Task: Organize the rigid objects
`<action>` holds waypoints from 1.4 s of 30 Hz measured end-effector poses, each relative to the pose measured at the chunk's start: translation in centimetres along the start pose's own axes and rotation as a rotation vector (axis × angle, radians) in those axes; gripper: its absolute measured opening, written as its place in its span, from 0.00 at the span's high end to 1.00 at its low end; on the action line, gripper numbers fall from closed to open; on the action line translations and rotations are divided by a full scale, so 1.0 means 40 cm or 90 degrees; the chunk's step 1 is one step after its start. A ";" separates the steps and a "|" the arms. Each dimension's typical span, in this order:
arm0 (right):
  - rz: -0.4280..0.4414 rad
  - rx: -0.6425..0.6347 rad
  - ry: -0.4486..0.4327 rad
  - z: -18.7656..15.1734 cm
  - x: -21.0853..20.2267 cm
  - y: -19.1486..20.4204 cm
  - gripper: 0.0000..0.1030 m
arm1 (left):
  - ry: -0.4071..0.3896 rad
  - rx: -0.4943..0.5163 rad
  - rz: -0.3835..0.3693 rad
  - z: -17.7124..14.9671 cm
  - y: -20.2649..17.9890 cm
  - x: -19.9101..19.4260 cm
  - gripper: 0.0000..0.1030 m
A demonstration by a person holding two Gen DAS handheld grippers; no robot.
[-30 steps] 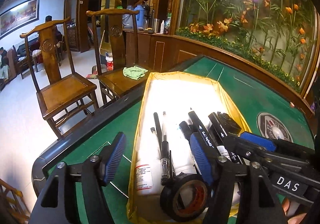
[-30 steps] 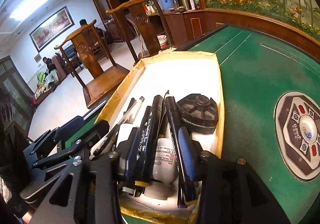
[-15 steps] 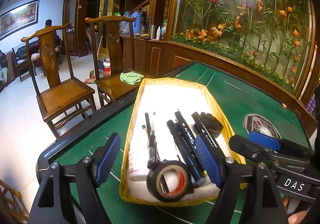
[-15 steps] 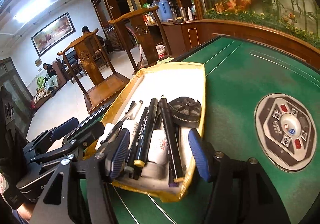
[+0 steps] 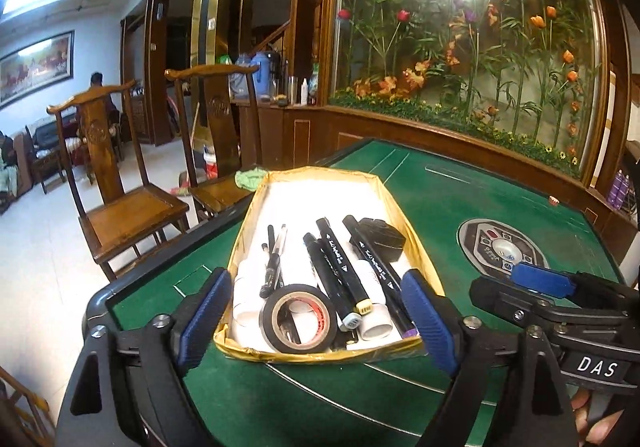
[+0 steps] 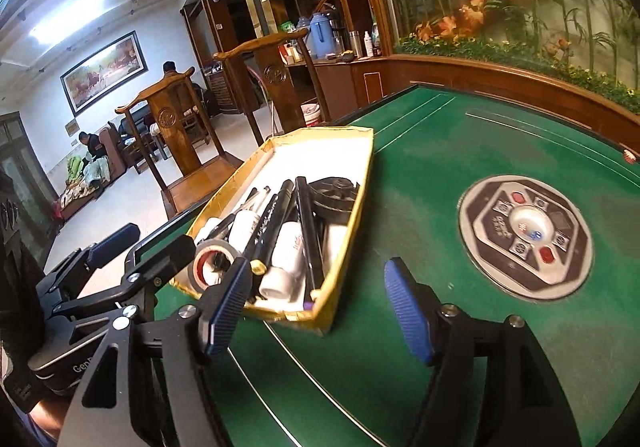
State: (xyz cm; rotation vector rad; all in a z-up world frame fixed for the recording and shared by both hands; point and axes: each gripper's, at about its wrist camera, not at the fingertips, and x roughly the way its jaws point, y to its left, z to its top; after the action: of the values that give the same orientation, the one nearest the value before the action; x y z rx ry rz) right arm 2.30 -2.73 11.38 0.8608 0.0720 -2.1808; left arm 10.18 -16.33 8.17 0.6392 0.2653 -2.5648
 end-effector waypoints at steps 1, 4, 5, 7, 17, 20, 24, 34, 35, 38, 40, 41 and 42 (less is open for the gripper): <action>-0.004 -0.002 -0.003 -0.005 -0.010 -0.003 0.32 | -0.007 0.000 -0.001 -0.002 -0.001 -0.012 0.07; -0.022 -0.013 -0.012 -0.023 -0.033 -0.009 0.29 | -0.029 -0.007 0.004 -0.006 0.002 -0.040 0.05; -0.026 -0.015 -0.015 -0.028 -0.039 -0.012 0.28 | -0.035 -0.005 0.006 -0.008 0.004 -0.050 0.04; -0.037 -0.013 -0.017 -0.040 -0.047 -0.022 0.28 | -0.040 0.001 0.017 -0.012 0.006 -0.060 0.03; -0.060 -0.003 -0.025 -0.074 -0.026 -0.016 0.24 | -0.045 0.070 0.087 -0.039 0.025 -0.077 0.01; -0.060 0.003 -0.022 -0.084 -0.017 -0.013 0.21 | -0.012 0.072 0.087 -0.044 0.036 -0.059 0.01; -0.068 -0.005 -0.027 -0.086 -0.013 -0.007 0.21 | 0.014 0.027 0.102 -0.049 0.067 -0.040 0.01; -0.083 -0.038 -0.029 -0.086 -0.014 0.016 0.21 | 0.064 0.004 0.127 -0.065 0.075 0.020 0.01; -0.081 -0.040 -0.029 -0.085 -0.014 0.018 0.21 | 0.064 0.013 0.124 -0.067 0.069 0.022 0.01; -0.081 -0.047 -0.029 -0.086 -0.016 0.024 0.21 | 0.054 0.059 0.146 -0.079 0.044 0.027 0.01; -0.078 -0.048 -0.028 -0.087 -0.015 0.025 0.20 | 0.055 0.076 0.144 -0.081 0.036 0.030 0.01; -0.078 -0.048 -0.028 -0.087 -0.015 0.025 0.20 | 0.054 0.076 0.142 -0.084 0.035 0.028 0.01; -0.078 -0.047 -0.028 -0.088 -0.015 0.025 0.20 | 0.052 0.072 0.138 -0.084 0.036 0.026 0.01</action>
State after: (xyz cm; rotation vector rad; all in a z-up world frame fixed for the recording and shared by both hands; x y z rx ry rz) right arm 5.23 -1.97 9.26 0.7849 0.1879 -2.2949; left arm 11.39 -17.03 4.63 0.7718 0.0723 -2.3611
